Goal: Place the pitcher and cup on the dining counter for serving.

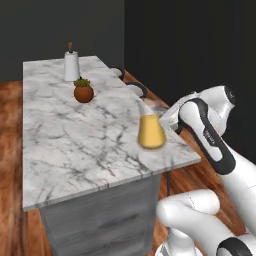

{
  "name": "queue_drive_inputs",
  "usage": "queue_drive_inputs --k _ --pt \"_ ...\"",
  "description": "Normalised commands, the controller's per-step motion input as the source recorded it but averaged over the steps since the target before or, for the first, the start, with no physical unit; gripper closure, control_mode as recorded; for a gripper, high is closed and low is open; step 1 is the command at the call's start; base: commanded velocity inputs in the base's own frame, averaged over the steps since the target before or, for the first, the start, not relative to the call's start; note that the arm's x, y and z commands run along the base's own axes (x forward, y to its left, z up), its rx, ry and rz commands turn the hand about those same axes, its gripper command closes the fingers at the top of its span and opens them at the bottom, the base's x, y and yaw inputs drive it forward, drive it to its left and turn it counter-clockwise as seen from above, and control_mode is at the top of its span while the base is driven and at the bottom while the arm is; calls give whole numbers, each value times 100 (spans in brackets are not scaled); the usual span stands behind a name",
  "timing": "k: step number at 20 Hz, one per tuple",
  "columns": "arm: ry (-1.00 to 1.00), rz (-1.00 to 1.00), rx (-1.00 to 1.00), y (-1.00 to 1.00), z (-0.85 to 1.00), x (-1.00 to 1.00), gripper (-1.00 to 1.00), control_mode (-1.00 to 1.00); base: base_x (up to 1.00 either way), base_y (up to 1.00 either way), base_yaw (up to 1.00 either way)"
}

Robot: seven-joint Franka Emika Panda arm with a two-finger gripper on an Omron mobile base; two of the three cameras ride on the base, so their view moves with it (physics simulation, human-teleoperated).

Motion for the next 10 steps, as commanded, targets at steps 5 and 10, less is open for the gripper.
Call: queue_drive_inputs --k 5,10 --pt "22 26 0 22 -16 96 100 -100 0 0 0" --pt "-4 8 0 24 -24 53 100 -100 0 0 0"
